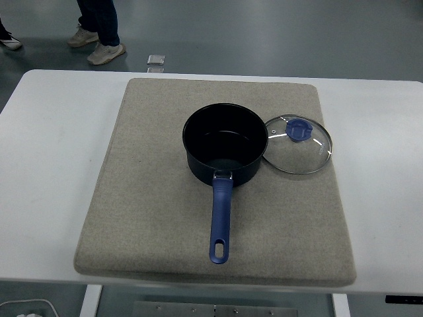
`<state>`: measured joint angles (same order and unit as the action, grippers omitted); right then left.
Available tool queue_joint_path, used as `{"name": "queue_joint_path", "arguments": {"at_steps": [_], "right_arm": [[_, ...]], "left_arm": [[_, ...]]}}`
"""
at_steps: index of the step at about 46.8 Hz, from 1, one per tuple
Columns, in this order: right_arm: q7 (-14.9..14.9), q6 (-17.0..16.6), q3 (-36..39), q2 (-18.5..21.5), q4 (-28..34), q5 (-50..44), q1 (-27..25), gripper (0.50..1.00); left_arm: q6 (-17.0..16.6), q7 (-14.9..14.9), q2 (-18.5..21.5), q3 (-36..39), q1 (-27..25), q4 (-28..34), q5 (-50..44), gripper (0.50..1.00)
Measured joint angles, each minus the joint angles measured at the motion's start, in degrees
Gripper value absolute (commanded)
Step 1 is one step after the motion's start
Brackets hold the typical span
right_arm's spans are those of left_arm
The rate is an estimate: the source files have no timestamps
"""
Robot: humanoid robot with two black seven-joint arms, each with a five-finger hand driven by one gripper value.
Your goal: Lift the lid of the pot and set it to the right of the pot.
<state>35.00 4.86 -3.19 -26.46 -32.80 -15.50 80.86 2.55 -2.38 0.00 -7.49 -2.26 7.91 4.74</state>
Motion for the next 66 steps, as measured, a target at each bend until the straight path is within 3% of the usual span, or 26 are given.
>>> {"name": "queue_joint_path", "arguments": {"at_steps": [18,26,32,41,46,66], "right_arm": [[0.0,-0.2,0.4,1.3,0.0,23.3,-3.6,0.938],[-0.7,-0.5,0.5,2.7,0.0,26.3,-7.0,0.938],[-3.6,-0.5,0.6,3.9,-0.1,27.0,-8.9,0.938],[-13.7,-0.6,0.6,4.6,-0.1,38.4,-9.9,0.938],[-17.8,-0.5,0.6,4.6,-0.1,45.2,-10.0,0.938],[-18.6,-0.5,2.4,5.0,-0.2,50.0,-10.7,0.938]], "left_arm": [[0.0,0.0,0.0,0.0,0.0,0.0,0.0,1.0],[0.0,0.0,0.0,0.0,0.0,0.0,0.0,1.0],[0.0,0.0,0.0,0.0,0.0,0.0,0.0,1.0],[0.0,0.0,0.0,0.0,0.0,0.0,0.0,1.0],[0.0,0.0,0.0,0.0,0.0,0.0,0.0,1.0],[0.0,0.0,0.0,0.0,0.0,0.0,0.0,1.0]]}}
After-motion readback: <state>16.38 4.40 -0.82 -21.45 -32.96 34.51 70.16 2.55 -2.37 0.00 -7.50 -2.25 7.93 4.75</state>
